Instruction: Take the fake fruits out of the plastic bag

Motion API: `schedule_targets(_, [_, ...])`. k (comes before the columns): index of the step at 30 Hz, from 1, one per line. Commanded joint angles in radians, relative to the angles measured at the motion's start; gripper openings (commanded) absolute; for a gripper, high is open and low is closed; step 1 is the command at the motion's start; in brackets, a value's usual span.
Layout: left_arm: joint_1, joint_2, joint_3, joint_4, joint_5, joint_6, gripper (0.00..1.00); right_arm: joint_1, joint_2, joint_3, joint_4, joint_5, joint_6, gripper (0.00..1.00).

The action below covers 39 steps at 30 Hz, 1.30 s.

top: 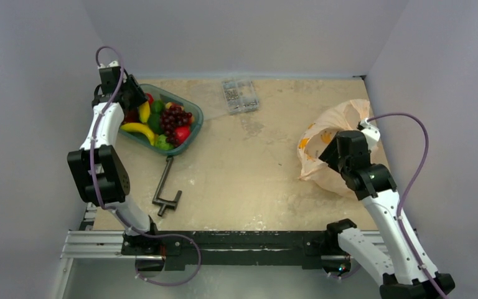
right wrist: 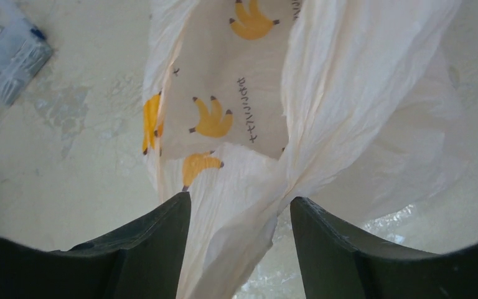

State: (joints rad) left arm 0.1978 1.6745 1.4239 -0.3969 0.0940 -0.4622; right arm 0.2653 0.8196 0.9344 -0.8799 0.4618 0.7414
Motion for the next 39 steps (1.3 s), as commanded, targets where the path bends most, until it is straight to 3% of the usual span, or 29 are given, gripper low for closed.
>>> schedule_targets(1, [0.033, 0.115, 0.133, -0.037, 0.068, 0.066, 0.43, -0.003, -0.039, -0.01, 0.105, -0.132, -0.098, 0.63])
schedule_targets(9, [0.06, 0.25, 0.221, -0.099, 0.107, 0.048, 0.54, -0.003, -0.06, 0.024, 0.119, -0.229, -0.172, 0.75])
schedule_targets(16, [0.06, 0.132, 0.147, -0.079, 0.155, 0.025, 0.6, -0.003, -0.076, 0.047, 0.117, -0.291, -0.225, 0.82])
schedule_targets(20, [0.051, 0.014, 0.08, -0.09, 0.251, 0.004, 0.6, -0.003, -0.076, 0.084, 0.101, -0.295, -0.25, 0.87])
schedule_targets(22, [0.024, -0.05, 0.043, -0.095, 0.296, 0.0, 0.6, -0.003, -0.08, 0.103, 0.1, -0.293, -0.264, 0.98])
schedule_targets(32, [-0.254, -0.415, -0.086, -0.144, 0.371, 0.024, 0.62, -0.003, -0.111, 0.201, 0.091, -0.3, -0.344, 0.99])
schedule_targets(39, [-0.371, -0.739, -0.146, -0.107, 0.439, -0.003, 0.69, -0.002, -0.168, 0.289, 0.076, -0.228, -0.365, 0.99])
